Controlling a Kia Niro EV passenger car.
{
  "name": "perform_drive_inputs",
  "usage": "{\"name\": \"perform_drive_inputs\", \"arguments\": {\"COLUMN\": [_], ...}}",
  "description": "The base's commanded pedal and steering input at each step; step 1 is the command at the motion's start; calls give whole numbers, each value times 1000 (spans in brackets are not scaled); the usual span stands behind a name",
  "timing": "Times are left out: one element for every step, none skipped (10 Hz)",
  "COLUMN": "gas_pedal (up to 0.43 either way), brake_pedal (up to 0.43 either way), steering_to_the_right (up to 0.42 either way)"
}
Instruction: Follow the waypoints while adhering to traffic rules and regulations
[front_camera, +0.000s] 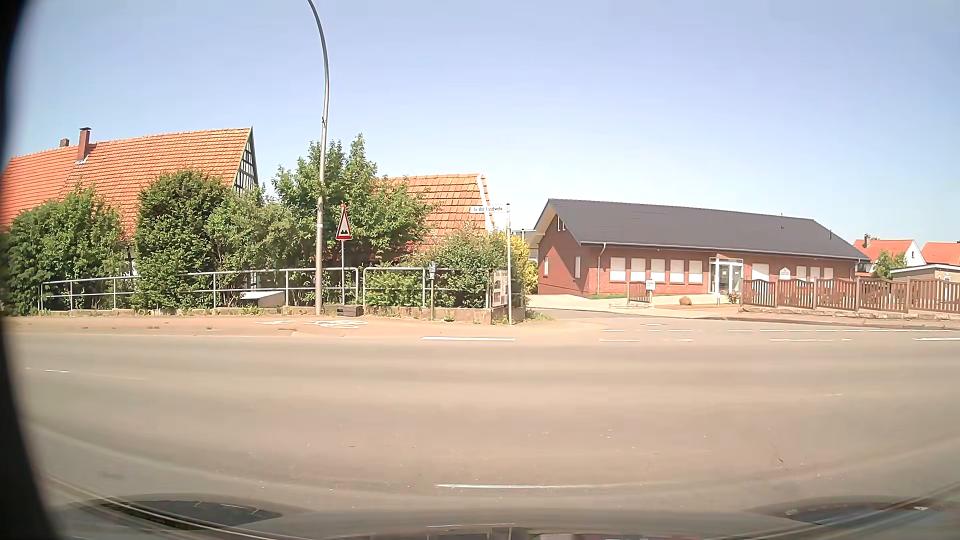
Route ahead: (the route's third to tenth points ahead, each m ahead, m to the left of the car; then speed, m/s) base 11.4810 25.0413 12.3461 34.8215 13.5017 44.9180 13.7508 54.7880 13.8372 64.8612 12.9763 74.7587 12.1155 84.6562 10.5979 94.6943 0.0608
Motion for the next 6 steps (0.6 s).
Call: {"name": "perform_drive_inputs", "arguments": {"gas_pedal": [0,0,0,0,0,0], "brake_pedal": [268,268,274,274,280,280], "steering_to_the_right": [-8,-8,-8,-8,-8,-8]}}
